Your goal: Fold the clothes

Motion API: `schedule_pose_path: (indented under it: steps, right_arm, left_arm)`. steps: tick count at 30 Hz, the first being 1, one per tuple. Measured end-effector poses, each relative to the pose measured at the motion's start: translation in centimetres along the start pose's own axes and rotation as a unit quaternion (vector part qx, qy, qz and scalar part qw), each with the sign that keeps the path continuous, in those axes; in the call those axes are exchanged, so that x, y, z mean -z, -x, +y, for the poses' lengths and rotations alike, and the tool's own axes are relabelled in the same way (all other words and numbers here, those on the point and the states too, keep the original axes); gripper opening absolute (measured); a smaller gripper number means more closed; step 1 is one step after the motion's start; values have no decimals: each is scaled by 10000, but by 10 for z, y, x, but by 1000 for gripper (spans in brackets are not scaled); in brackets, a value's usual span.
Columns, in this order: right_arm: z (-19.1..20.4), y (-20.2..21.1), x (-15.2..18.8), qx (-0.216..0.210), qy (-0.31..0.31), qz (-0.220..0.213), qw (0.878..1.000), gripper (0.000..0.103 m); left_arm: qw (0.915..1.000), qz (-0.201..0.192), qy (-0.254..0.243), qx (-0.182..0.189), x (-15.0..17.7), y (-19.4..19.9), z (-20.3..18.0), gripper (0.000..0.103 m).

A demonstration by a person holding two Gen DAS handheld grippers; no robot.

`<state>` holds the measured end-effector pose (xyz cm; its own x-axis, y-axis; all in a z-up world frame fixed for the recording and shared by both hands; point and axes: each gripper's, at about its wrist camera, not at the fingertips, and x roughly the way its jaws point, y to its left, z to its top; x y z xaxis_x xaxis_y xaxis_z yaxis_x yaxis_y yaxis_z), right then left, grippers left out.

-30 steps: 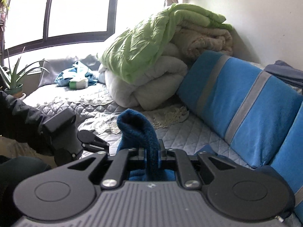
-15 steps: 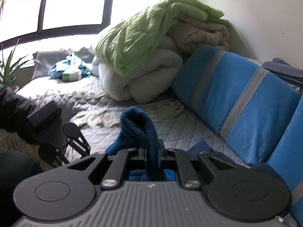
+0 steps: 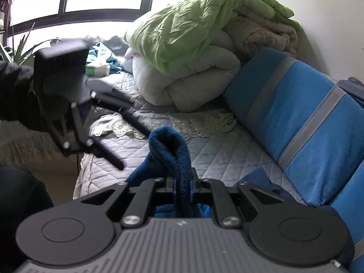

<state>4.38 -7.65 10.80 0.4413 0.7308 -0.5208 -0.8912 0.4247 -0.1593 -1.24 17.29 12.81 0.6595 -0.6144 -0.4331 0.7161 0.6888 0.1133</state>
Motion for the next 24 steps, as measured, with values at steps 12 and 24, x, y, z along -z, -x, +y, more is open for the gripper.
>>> schedule_pose_path:
  steps: [12,24]
  right_arm:
    - [3,2,5,-164,58,-12,9998,12]
    - [-12,102,30,1183,-220,181,9926,103]
  left_arm:
    - [9939,142,127,1091,-37,-37,15,19]
    - [9985,405,215,294,-33,-24,13,16]
